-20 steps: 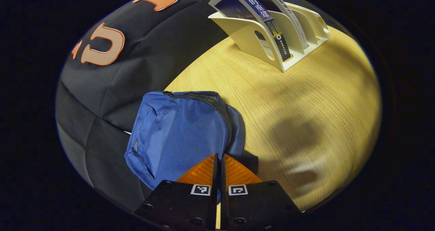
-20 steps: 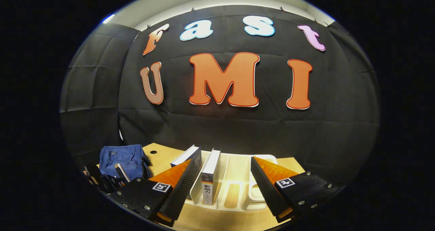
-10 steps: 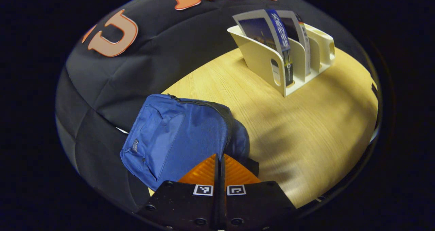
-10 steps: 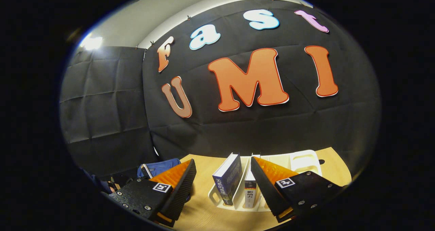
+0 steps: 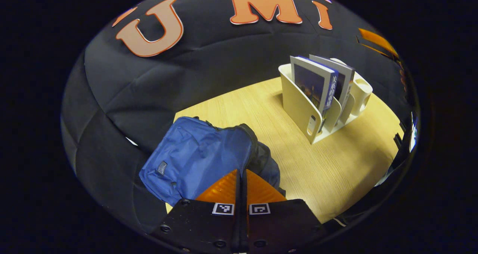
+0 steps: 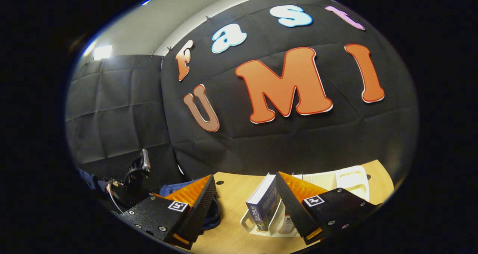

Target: Open the schoolbag, grab two books from the bookshelf and put them into the schoolbag.

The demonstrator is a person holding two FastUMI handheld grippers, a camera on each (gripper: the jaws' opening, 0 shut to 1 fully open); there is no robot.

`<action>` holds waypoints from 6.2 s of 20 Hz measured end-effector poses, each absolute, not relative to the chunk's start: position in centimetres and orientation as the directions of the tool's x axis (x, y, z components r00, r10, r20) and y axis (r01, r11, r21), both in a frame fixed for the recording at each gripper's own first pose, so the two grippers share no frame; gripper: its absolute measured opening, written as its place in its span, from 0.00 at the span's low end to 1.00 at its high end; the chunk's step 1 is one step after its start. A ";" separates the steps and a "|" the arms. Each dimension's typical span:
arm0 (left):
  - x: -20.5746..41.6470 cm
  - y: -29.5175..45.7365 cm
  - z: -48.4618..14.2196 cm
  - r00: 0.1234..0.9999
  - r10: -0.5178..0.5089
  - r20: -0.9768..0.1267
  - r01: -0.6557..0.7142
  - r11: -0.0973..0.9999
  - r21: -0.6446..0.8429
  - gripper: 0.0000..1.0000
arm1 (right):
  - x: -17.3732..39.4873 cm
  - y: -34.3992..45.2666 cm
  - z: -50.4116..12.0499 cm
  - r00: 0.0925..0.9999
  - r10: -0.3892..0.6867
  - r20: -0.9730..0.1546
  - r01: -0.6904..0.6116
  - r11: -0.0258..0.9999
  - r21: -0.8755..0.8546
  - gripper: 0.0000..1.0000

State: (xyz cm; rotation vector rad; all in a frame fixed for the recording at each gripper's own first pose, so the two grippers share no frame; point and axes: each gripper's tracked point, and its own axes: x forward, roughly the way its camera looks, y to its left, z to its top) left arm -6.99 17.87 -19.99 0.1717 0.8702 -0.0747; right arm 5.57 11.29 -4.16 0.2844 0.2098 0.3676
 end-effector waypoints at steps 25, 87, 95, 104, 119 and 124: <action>-4.3 23.0 -17.3 0.660 -0.208 -0.722 0.149 0.978 -0.145 0.00 | 16.9 16.4 -20.7 0.567 0.068 -0.821 -0.100 0.995 0.013 0.97; -2.9 26.4 -15.5 0.610 -0.120 -0.783 0.093 0.992 -0.080 0.00 | 4.9 26.8 -11.5 0.479 0.573 -0.665 0.094 0.719 0.688 0.32; -2.2 26.0 -15.1 0.594 -0.120 -0.796 0.090 0.992 -0.082 0.00 | 2.1 34.3 -18.8 0.456 0.597 -0.661 0.229 0.639 0.735 0.32; -2.8 23.9 -14.6 0.552 -0.185 -0.813 0.134 0.982 -0.133 0.01 | 3.4 40.5 -23.6 0.475 0.609 -0.636 0.311 0.559 0.768 0.31; -2.1 24.5 -13.2 0.480 -0.258 -0.838 0.204 0.962 -0.179 0.01 | 7.1 47.3 -27.7 0.539 0.611 -0.580 0.404 0.417 0.814 0.31; -2.3 24.6 -13.3 0.475 -0.276 -0.835 0.198 0.959 -0.204 0.00 | 6.9 48.9 -28.1 0.562 0.628 -0.539 0.418 0.347 0.840 0.32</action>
